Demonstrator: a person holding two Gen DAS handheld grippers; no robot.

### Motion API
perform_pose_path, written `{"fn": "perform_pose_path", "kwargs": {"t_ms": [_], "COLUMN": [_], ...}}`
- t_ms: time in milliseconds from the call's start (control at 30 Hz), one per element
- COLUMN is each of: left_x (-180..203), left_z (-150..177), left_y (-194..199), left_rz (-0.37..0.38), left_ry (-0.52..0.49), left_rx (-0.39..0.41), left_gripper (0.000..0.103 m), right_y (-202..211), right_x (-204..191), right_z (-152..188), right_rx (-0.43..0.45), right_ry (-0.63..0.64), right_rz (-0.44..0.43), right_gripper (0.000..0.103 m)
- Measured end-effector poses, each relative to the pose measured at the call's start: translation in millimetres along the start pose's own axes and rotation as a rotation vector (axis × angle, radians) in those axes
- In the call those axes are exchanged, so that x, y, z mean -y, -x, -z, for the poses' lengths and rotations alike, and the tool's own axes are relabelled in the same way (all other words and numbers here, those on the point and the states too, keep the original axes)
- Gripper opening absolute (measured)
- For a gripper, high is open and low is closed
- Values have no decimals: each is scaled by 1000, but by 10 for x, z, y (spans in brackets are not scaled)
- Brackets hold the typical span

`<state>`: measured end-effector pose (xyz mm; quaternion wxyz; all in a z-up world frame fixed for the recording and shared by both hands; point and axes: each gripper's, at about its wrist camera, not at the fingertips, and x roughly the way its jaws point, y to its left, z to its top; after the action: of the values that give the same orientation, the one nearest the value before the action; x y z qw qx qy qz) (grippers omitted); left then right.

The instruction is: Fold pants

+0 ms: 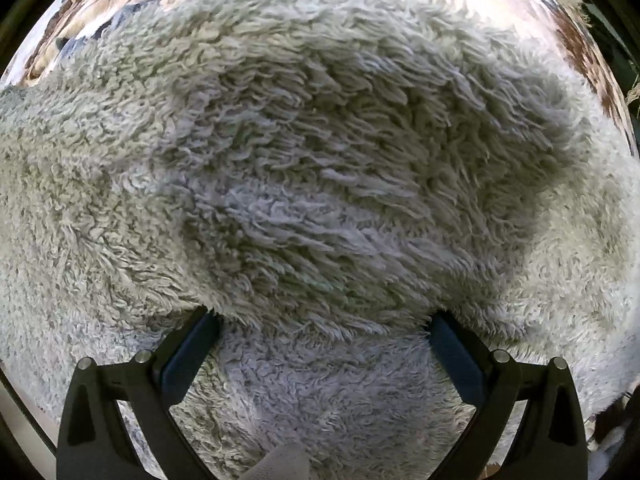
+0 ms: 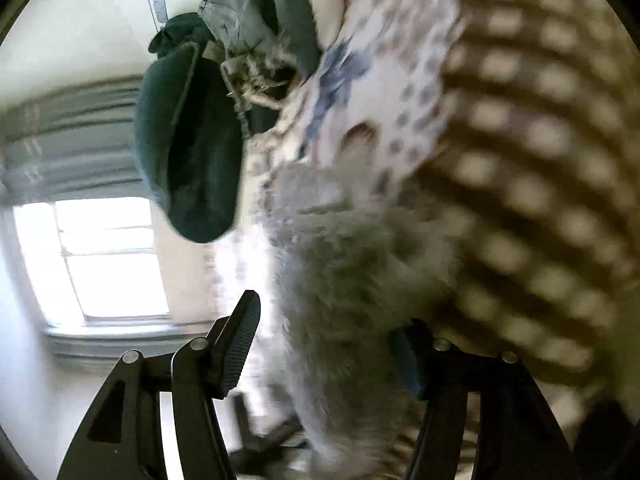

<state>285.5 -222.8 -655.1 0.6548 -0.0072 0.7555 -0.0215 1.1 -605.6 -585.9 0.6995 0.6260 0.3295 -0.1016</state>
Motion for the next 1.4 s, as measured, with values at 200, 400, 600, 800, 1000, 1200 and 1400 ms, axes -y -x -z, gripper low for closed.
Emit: {"fn": "perform_pose_path", "kwargs": {"t_ms": [200,400,600,800,1000,1200,1400], "left_x": [166,198,212,160,212,214,199], "left_z": [-78,-127,-169,-148,-95,-70,25], "left_y": [25,-25,-42,-18,24,52,203], "left_rz": [-16,-18,-18,-21,-21,-24,-43], "left_ry": [2,-1,-2,-4,-5,-7,-45], "left_rx": [-9,-13,-19,-13,-19,-8,31], "left_gripper": [103,103,103,103,103,103,103], "right_y": [-173,-435,-485,-616,-761,-781,-742], "right_x": [459,465,233,-45,150,165,-304], "right_z": [338,229,76,-49,-117,-208,-213], "right_rx": [-158,-114,-106,-117,-105,-44,-28], "right_ry": [-38,-80,-51,25,-64,-114,50], "right_rz": [34,-88,-144,-115,-152,-205,-32], "right_gripper": [65,87,89,89,89,53,20]}}
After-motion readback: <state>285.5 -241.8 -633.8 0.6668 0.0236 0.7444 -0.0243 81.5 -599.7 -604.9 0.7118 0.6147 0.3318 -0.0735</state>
